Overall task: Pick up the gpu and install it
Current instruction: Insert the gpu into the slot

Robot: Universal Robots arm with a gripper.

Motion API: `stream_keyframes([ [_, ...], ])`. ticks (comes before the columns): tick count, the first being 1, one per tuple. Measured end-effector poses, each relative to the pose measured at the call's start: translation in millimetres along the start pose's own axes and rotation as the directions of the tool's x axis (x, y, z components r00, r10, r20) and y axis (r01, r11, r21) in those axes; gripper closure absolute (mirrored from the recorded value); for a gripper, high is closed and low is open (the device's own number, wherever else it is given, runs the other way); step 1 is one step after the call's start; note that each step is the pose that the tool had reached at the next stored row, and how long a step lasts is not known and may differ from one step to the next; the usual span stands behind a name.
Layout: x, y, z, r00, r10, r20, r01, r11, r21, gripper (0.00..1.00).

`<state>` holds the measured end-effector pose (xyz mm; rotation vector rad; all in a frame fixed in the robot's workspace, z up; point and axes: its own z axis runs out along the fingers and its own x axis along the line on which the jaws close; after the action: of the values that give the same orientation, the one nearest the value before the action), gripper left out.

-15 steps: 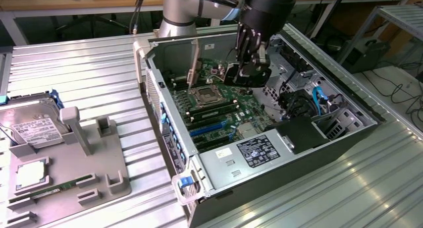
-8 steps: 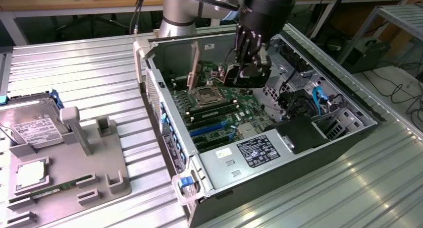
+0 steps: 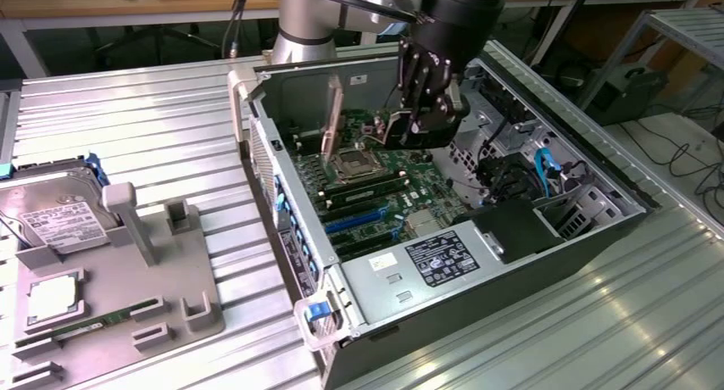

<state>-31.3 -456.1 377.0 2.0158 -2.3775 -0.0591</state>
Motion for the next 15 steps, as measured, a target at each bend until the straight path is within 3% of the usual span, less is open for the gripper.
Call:
stream_keyframes([
  [4,-0.2,0.0,0.6,0.9985,-0.054,-0.0021,0.054,0.9985,-0.0004,0.73],
  [6,-0.4,0.1,0.8,0.9964,-0.085,-0.0031,0.085,0.9964,-0.0040,0.73],
  [7,-0.4,0.1,0.8,0.9958,-0.092,0.0033,0.092,0.9958,-0.0054,0.73],
  [11,-0.6,-0.2,3.2,0.9950,-0.100,0.0020,0.100,0.9949,-0.0082,0.73],
  [15,-0.6,-0.3,6.4,0.9855,-0.170,-0.0013,0.170,0.9854,-0.0093,0.73],
])
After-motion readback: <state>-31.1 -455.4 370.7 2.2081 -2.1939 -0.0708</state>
